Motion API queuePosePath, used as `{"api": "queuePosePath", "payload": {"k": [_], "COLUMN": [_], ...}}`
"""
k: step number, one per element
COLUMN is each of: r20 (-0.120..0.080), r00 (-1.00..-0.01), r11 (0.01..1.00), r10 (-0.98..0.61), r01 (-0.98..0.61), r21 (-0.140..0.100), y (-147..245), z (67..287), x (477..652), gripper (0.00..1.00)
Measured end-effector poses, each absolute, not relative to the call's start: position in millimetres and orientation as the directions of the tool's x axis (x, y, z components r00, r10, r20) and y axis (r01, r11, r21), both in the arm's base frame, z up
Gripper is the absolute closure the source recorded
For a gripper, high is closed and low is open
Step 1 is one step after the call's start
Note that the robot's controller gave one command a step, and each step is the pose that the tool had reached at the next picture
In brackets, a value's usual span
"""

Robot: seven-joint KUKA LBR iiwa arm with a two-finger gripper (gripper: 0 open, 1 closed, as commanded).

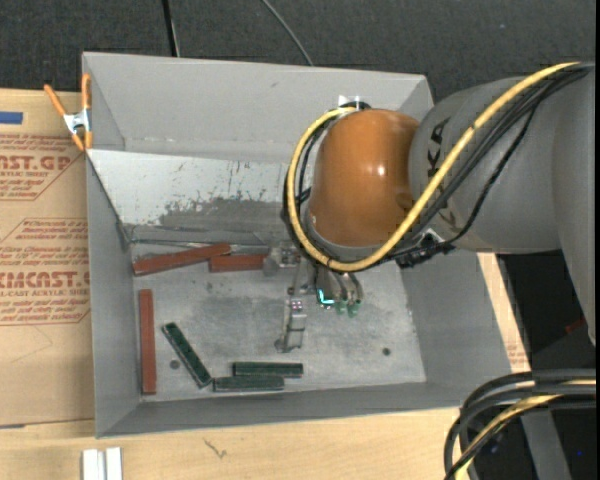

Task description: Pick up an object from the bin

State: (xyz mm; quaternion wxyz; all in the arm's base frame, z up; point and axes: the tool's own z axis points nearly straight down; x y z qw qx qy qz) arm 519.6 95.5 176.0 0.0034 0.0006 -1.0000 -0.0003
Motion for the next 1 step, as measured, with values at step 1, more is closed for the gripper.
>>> {"api": "queuePosePath", "payload": {"k": [1], "r20": [-0.001], "r00": [-1.000], "r11": [1.000], "r10": [-0.001], "r01": [-0.001], "r21": [0.001], "y": [95.1], "z": [179.6], "x": [521.5], "gripper": [0.00]}}
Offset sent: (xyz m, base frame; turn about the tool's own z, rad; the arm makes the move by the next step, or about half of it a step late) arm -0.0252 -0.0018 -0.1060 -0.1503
